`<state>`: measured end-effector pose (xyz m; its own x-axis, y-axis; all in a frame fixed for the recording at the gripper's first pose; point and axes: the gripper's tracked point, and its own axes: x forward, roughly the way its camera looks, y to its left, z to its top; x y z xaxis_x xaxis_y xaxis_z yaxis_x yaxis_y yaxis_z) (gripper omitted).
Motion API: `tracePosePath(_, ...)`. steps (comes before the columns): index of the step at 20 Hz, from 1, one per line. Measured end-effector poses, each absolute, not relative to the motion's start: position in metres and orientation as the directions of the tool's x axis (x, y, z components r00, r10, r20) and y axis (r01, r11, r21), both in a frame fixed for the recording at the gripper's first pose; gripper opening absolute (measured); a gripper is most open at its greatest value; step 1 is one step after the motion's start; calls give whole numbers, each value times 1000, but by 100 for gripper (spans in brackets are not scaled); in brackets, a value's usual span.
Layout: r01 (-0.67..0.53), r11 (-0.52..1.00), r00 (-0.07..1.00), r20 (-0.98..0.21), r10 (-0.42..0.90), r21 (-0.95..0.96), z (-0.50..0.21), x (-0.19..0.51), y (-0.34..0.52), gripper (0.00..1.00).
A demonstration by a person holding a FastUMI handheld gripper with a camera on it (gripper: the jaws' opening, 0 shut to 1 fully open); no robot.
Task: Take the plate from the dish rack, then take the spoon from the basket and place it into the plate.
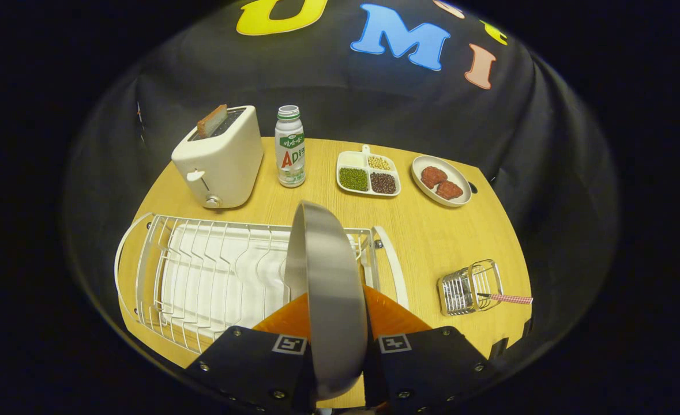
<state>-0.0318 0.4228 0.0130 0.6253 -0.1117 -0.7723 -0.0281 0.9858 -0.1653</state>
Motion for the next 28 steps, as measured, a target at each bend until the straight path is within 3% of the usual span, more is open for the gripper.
tracePosePath(16,-4,999,731,-682,-28,-45,113,-84,330,31)
tracePosePath(28,2,1000,707,-708,0,2,96,-142,240,30)
